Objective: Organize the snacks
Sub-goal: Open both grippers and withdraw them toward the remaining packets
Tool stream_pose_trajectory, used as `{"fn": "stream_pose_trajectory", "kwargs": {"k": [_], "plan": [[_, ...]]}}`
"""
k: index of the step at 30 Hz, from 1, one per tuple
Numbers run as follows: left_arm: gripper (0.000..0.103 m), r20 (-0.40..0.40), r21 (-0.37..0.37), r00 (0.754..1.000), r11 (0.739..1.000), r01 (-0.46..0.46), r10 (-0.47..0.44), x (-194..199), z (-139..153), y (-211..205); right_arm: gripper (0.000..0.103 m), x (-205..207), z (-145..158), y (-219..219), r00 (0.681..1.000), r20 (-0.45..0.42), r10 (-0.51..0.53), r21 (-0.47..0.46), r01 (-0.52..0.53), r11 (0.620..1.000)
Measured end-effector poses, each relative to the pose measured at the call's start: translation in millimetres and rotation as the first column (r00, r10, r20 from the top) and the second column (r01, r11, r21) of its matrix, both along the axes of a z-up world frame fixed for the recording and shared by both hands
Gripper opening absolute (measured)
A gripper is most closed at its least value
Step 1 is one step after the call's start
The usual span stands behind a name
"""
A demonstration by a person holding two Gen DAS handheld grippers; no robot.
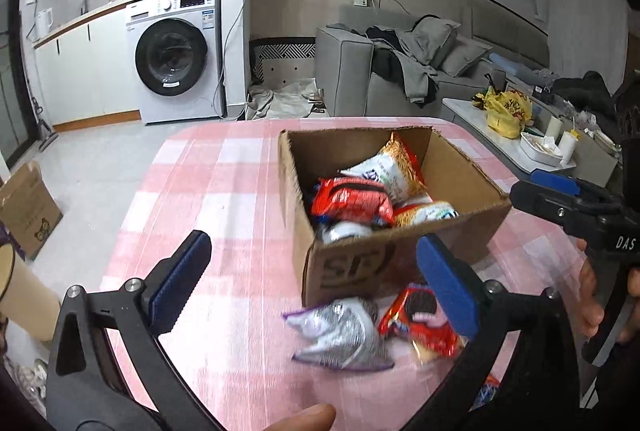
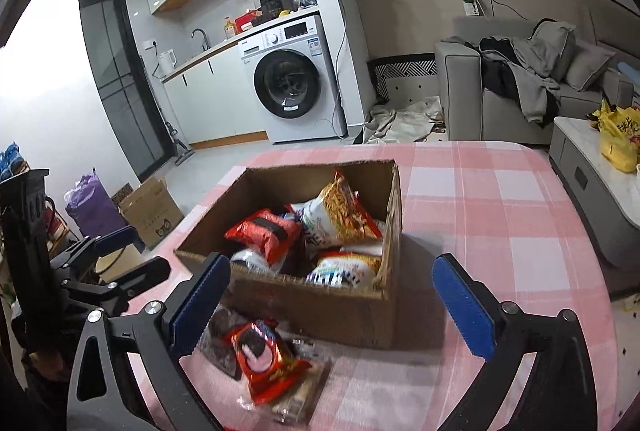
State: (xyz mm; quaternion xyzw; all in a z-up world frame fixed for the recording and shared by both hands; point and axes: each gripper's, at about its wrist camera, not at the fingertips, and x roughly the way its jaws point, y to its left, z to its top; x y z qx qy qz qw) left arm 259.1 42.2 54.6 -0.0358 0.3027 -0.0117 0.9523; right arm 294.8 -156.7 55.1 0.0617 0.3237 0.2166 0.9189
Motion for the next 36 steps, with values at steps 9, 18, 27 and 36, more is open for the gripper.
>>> {"fn": "stream_pose_trajectory", "kwargs": {"k": [9, 18, 27, 36], "plan": [[0.102, -0.030, 0.002, 0.999, 0.999, -0.043, 0.043, -44.6, -12.2, 11.9, 0.103, -34.5, -11.4, 5.7, 0.999, -0.025, 0.023, -0.047, -0.024, 0.999], [0.102, -0.069, 0.026, 0.997, 0.999, -0.035, 0.037, -73.4, -25.2, 2.4, 0.103, -66.9, -35.0, -3.0, 0.996, -0.084, 0.013, -0.055, -0.018, 0.998], [0.102, -0.111, 0.013, 0.994, 1.000, -0.015, 0.016, -94.5, -37.2, -10.6, 0.103, -101.9, -52.6, -12.2, 0.990, -0.139, 0.016, -0.045, -0.022, 0.999], [0.102, -0.136, 0.010, 0.991, 1.000, -0.017, 0.018, -110.7, -45.4, -15.9, 0.103, -131.5, -61.6, -5.9, 0.985, -0.161, 0.055, -0.031, -0.061, 0.998]]}}
